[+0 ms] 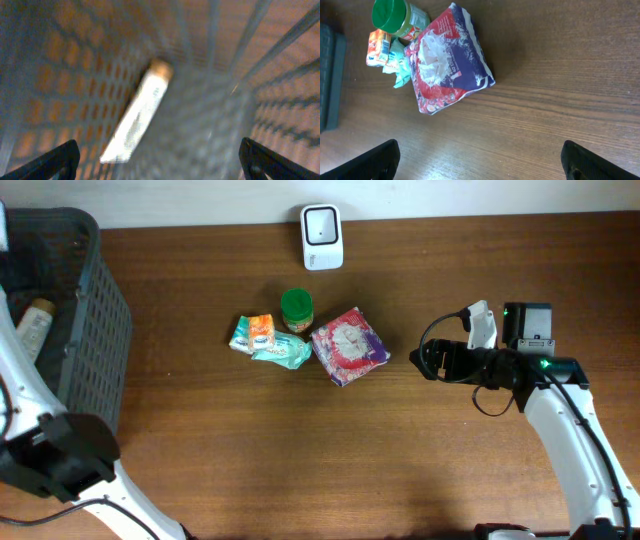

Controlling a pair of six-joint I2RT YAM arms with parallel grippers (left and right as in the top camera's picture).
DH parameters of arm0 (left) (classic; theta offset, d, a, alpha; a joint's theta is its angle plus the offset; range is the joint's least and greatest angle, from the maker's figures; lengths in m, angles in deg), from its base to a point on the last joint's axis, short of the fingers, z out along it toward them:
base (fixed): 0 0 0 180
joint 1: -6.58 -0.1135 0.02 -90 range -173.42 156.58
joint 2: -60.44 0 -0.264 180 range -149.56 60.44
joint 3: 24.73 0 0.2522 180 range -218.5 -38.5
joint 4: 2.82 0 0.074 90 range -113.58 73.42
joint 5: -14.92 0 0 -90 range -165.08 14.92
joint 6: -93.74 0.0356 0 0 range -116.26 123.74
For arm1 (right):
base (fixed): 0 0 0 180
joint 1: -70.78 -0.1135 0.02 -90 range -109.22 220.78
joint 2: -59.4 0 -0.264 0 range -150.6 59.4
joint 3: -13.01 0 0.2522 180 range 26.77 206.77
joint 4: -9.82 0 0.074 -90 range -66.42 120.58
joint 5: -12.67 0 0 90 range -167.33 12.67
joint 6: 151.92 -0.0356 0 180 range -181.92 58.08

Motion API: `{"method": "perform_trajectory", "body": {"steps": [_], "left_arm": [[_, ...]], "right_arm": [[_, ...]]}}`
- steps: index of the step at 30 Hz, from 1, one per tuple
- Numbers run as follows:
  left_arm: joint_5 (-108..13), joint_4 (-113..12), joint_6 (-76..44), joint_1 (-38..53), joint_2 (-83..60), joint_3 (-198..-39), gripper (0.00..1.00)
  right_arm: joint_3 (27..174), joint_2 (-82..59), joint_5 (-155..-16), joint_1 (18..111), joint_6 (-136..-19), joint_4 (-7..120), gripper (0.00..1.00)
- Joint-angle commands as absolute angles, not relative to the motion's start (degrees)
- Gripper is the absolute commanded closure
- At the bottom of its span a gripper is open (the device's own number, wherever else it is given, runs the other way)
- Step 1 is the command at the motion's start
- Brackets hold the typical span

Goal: Scan the item barcode
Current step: 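Grasp the white shampoo tube in the basket with the left gripper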

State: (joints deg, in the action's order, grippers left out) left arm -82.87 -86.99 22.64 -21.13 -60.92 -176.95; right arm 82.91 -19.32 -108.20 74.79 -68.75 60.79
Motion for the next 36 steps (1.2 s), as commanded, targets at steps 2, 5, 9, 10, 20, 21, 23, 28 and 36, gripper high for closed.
{"method": "perform_trajectory", "body": {"steps": [2, 5, 9, 10, 20, 21, 23, 28, 36], "left_arm": [[-87.6, -80.5, 42.2, -24.1, -60.8, -159.4, 0.01], [-87.5, -73.9, 44.4, -26.2, -60.8, -153.4, 0.01], [-88.5, -69.8, 53.5, -27.1, -60.9, -148.5, 0.01], [-88.4, -67.5, 53.5, -27.7, -61.0, -146.9, 0.01], [-87.8, -59.8, 53.5, -31.1, -62.6, -143.5, 0.02], [-87.8, -59.8, 53.5, -31.6, -63.5, -143.5, 0.02], [-87.2, -59.9, 53.5, -31.6, -65.0, -143.5, 0.06], [-80.6, -59.9, 53.3, -31.6, -67.0, -143.5, 0.22], [-77.5, -63.5, 53.3, -31.6, -69.1, -143.5, 0.53]], "right_arm": [[83.4, -19.2, -108.1, 74.5, -68.2, 60.6, 0.02], [83.4, -19.2, -108.1, 74.5, -68.1, 60.6, 0.02], [83.4, -19.2, -108.1, 74.5, -68.2, 60.6, 0.02], [83.4, -19.2, -108.1, 74.5, -68.2, 60.6, 0.02], [83.4, -19.2, -108.1, 74.5, -68.1, 60.6, 0.02], [83.4, -19.2, -108.1, 74.5, -68.1, 60.6, 0.02], [83.4, -19.2, -108.1, 74.5, -68.1, 60.6, 0.02], [83.4, -19.2, -108.1, 74.5, -68.2, 59.9, 0.01], [83.4, -19.2, -108.1, 74.5, -68.2, 59.9, 0.02]]}}
